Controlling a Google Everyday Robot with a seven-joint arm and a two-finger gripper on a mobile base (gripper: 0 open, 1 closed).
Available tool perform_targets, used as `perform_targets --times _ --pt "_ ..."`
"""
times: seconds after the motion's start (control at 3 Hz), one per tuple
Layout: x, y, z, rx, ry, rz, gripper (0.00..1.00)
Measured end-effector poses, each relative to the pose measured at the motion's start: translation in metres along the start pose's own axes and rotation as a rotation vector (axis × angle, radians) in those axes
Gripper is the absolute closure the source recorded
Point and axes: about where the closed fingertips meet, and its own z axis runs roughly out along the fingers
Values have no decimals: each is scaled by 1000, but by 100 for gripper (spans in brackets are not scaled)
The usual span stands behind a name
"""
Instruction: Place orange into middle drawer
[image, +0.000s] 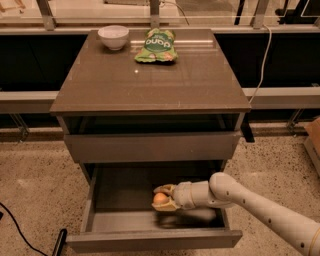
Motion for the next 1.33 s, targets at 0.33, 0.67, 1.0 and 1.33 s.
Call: perform_targets --times 0.33,0.67,1.0,1.33 --pt "31 -11 4 4 72 -12 100" --pt "49 -18 8 -13 102 -16 82" --pt "61 -21 10 -22 128 -14 59" --pt "69 -22 12 -23 150 -13 36"
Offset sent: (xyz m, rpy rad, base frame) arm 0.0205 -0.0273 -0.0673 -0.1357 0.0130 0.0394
